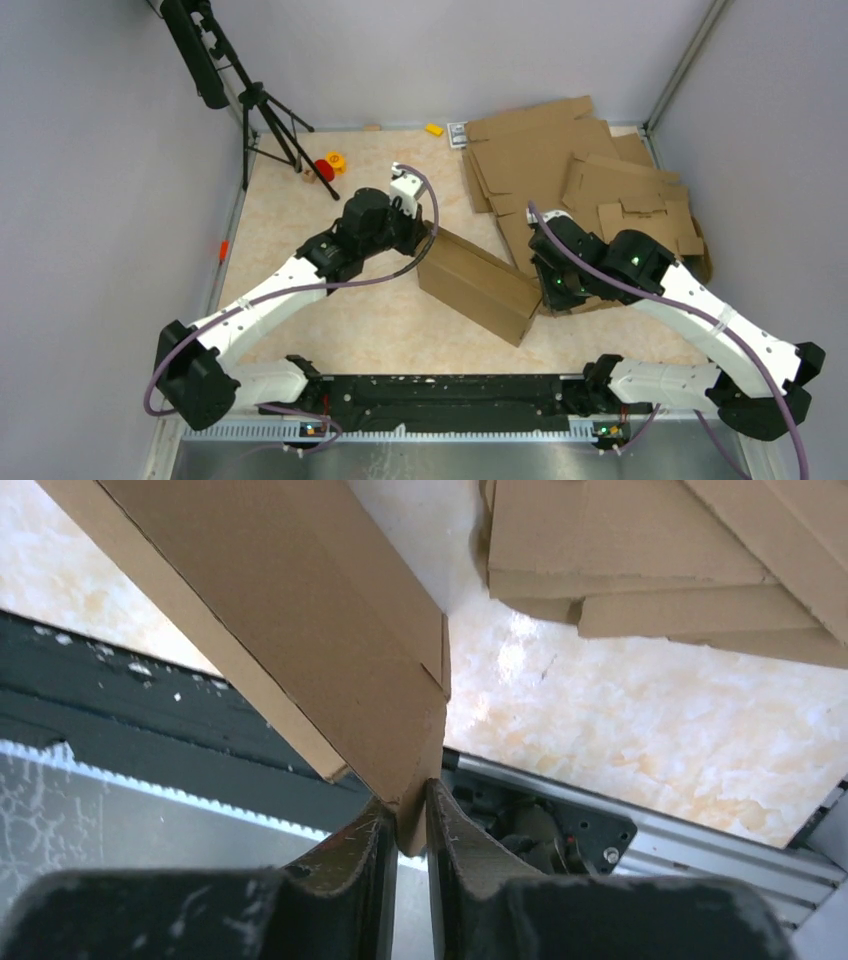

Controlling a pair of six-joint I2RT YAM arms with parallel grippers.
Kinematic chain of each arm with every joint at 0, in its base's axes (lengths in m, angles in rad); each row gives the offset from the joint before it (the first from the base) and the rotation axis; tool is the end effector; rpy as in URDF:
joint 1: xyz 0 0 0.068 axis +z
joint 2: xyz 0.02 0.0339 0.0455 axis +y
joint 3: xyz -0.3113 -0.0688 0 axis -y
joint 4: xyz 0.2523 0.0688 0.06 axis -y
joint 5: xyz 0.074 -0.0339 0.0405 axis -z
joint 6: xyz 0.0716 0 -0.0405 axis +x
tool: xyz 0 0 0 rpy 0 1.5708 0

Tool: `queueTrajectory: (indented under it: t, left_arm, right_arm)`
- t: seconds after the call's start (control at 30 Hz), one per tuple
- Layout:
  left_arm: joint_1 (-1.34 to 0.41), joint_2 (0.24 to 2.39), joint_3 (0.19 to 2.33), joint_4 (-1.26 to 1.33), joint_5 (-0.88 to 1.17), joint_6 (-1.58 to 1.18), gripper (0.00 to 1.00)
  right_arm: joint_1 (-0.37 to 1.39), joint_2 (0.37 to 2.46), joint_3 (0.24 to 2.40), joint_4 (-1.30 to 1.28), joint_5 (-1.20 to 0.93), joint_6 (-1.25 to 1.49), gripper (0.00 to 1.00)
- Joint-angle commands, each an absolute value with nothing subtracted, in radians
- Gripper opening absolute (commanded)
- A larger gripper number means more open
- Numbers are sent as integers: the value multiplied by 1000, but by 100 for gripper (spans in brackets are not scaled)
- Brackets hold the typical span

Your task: Fold the paper box

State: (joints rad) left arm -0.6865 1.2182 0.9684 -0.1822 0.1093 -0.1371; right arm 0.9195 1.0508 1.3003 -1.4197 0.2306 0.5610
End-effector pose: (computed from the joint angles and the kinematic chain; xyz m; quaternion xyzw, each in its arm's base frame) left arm 0.2299 -0.1985 0.3406 0.2565 0.8015 -0.2576 0.4749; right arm 0.1046 0.1102 0.3718 -0.1510 0.9620 0.0501 0.2220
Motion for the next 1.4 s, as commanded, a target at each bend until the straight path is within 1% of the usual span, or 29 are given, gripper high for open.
queueTrajectory:
  t: [0.0, 0.1, 0.2, 0.3, 0.57, 0.97, 1.07, 1.2, 1.37]
  left_arm:
    - [-699, 1176, 956, -288, 17, -206, 0]
    - [-702, 1152, 962, -339, -62, -246, 0]
    - [-704, 1127, 950, -360, -92, -273, 0]
    - [-711, 1110, 932, -353, -97, -288, 0]
    - [-738, 1108, 928, -345, -125, -288, 0]
    - [-785, 1143, 948, -344, -192, -267, 0]
    - [-799, 1155, 956, -345, -212, -259, 0]
    - [-823, 1176, 971, -353, -253, -247, 0]
    - [-851, 1198, 976, -357, -290, -239, 0]
  right_arm:
    - [916, 1063, 1303, -1284, 313, 593, 13]
    - [916, 1082, 1306, -1220, 347, 613, 8]
    - [916, 1083, 1302, -1177, 411, 639, 7]
    - [904, 1073, 1282, -1129, 426, 648, 5]
    - [798, 1034, 1205, -1009, 320, 687, 1]
    - [745, 1060, 1253, -1043, 199, 710, 0]
    - [716, 1072, 1268, -1082, 142, 708, 0]
    - [688, 1087, 1295, -1145, 131, 723, 0]
    - [634, 1098, 1311, -1150, 52, 748, 0]
